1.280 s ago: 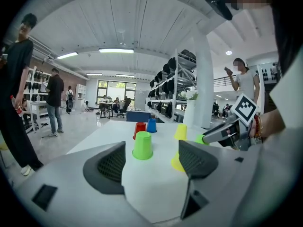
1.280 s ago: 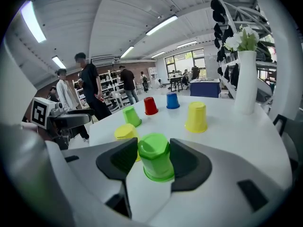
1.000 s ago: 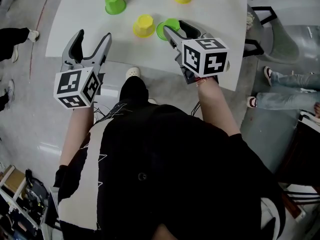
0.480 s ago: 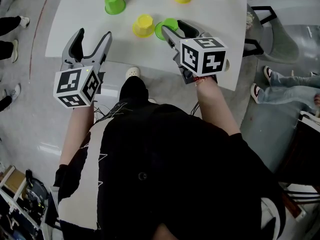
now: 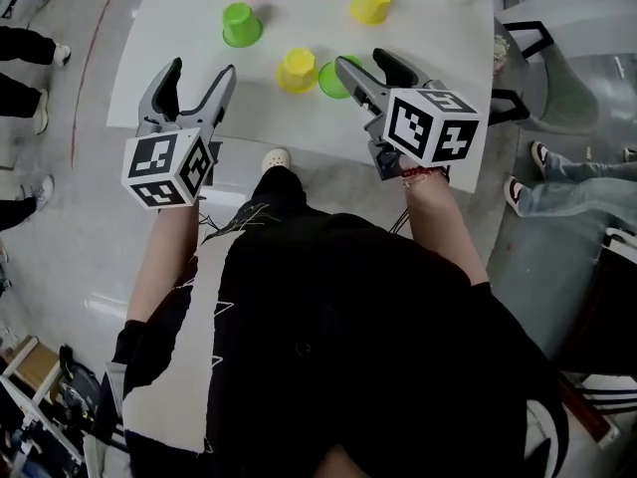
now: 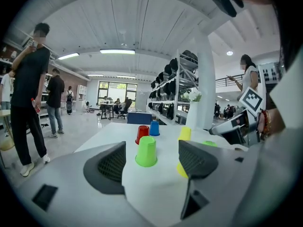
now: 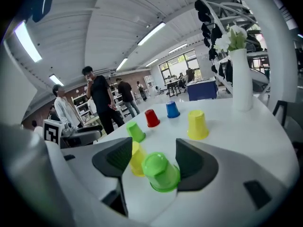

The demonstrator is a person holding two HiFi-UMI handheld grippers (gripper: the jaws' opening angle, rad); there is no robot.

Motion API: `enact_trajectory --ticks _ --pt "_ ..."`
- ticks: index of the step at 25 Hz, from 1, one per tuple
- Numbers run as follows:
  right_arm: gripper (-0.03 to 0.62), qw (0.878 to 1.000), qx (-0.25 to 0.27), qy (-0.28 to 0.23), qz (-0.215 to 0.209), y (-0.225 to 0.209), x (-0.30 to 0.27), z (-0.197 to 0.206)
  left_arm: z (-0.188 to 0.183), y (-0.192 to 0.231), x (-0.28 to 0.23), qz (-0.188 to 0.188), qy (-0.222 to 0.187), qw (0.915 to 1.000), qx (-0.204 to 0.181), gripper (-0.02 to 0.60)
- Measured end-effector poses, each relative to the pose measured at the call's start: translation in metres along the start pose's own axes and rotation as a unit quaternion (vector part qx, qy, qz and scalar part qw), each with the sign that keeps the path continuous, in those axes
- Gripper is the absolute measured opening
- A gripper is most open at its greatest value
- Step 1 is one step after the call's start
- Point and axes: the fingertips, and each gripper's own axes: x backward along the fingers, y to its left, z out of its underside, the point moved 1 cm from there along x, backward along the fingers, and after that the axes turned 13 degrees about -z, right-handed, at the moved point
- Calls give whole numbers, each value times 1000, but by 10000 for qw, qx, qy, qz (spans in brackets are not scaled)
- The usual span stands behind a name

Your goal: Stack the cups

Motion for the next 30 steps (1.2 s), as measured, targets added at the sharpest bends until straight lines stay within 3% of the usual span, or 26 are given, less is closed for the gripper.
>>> enact_trajectory --ticks 8,13,19,30 --pt "291 9972 71 -538 522 -19 24 -51 -4 -6 -49 507 160 9982 -276 357" --pt "291 9931 -104 -642 980 -36 37 -49 7 -13 -83 904 454 9941 -385 356" --pt "288 9892 -294 -620 1297 -50 39 -37 14 -9 -110 1072 617 9905 -598 337" --pt "287 9871 -444 -644 1398 -59 28 -36 20 -11 -125 1400 714 9839 -852 272"
